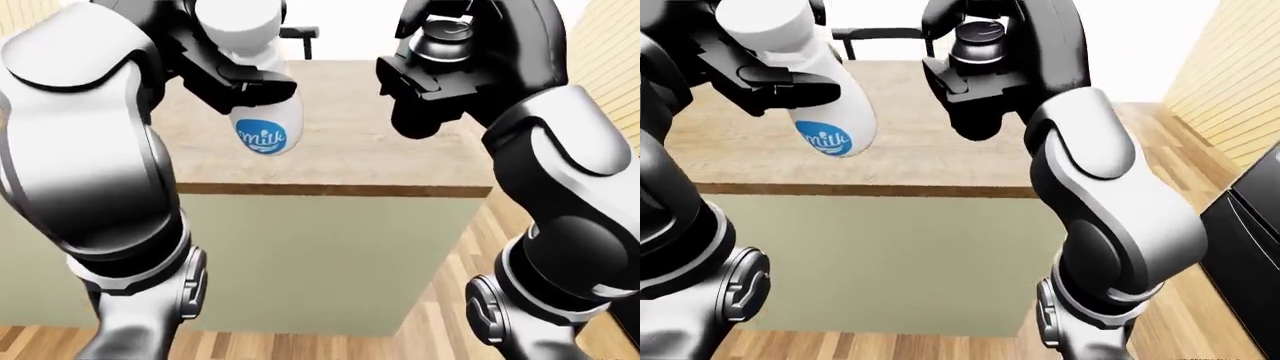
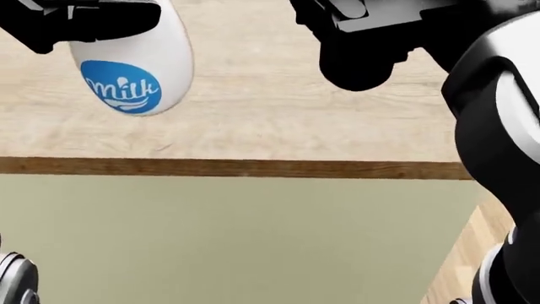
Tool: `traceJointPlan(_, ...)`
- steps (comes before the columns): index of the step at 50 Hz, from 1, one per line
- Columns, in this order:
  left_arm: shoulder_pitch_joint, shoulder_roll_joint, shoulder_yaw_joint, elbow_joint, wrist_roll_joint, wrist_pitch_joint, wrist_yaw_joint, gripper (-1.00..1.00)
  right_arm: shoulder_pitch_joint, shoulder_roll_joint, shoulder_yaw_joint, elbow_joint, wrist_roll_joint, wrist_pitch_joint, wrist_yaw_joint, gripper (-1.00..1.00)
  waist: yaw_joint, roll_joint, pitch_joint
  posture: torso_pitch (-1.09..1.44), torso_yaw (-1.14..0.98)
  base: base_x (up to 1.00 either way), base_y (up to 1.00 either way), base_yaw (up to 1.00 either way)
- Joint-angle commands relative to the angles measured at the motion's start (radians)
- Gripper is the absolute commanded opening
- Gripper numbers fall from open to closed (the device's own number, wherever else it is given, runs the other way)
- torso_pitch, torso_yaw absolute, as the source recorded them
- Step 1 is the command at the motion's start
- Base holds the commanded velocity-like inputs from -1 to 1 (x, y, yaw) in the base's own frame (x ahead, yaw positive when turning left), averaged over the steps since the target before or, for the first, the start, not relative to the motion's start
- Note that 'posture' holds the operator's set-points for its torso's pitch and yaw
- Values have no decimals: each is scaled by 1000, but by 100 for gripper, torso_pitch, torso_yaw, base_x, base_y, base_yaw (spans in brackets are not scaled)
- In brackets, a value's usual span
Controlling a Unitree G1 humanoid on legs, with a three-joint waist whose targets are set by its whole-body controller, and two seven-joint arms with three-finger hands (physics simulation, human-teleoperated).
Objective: Move the drinks to the dining counter.
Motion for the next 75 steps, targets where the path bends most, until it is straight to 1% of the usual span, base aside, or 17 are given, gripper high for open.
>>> traceJointPlan(1,-26,0,3,-5,3,-31,7,-100,-25,-10,-20,-7,-15,-29,-9,-100,-5,-6,-13,0,0,16,0,0)
traceJointPlan(2,-26,0,3,-5,4,-31,6,-100,-27,-9,-21,-8,-15,-27,-9,-100,-6,-28,-5,0,0,17,0,0)
traceJointPlan(3,-27,1,3,-6,4,-29,5,-100,-23,-9,-20,-8,-16,-29,-8,-100,-5,-19,-6,0,0,17,0,0)
traceJointPlan(5,-27,1,5,-3,4,-32,4,-100,-22,-8,-22,-8,-16,-31,-7,-100,-5,-40,-8,0,0,18,0,0)
traceJointPlan(8,-45,8,7,2,6,-24,-1,-100,-36,-11,-23,-3,-18,-22,-10,-100,-9,-33,-18,0,0,17,0,0)
traceJointPlan(14,-67,30,-2,-15,11,7,-22,-100,-71,-14,-30,-17,-6,14,-20,-100,-11,0,-15,0,0,14,0,0)
traceJointPlan(19,-64,23,1,-5,13,-6,-19,-100,-65,-18,-25,-9,-10,0,-18,-100,-31,65,-42,0,0,9,0,0)
traceJointPlan(20,-64,22,3,-2,13,-9,-18,-100,-64,-18,-24,-7,-11,-4,-16,-100,-24,49,-37,0,0,9,0,0)
traceJointPlan(22,-64,23,3,-1,14,-9,-19,-100,-64,-18,-25,-5,-11,-7,-14,-100,-27,81,-19,0,0,9,0,0)
traceJointPlan(24,-65,23,4,-1,15,-9,-20,-100,-63,-16,-25,-7,-11,-7,-15,-100,-22,72,-28,0,0,7,0,0)
traceJointPlan(26,-54,20,4,-1,17,-21,-15,-100,-62,-17,-21,-2,-15,-12,-13,-100,-25,53,11,0,0,4,0,0)
traceJointPlan(30,-46,15,5,-4,20,-25,-14,-100,-50,-15,-20,-1,-20,-21,-11,-100,-18,19,31,0,0,1,0,0)
traceJointPlan(33,-27,9,10,0,23,-48,-8,-100,-43,-9,-16,-3,-24,-23,-11,-100,0,-55,9,0,0,0,0,0)
traceJointPlan(34,-25,9,11,0,23,-50,-8,-100,-43,-8,-16,-3,-24,-22,-11,-100,0,-8,18,0,0,0,0,0)
traceJointPlan(38,-29,16,9,-10,26,-37,-17,-100,-42,-4,-13,-5,-27,-21,-7,-100,-3,-8,-7,0,0,0,0,0)
traceJointPlan(58,1,17,5,-19,52,-61,-34,-100,-40,17,-6,-25,-27,-28,8,-100,-15,4,-3,0,0,0,0,0)
traceJointPlan(75,91,-82,36,145,29,-274,112,-100,17,26,0,-12,-42,-92,23,-100,-6,-1,-10,0,0,0,0,0)
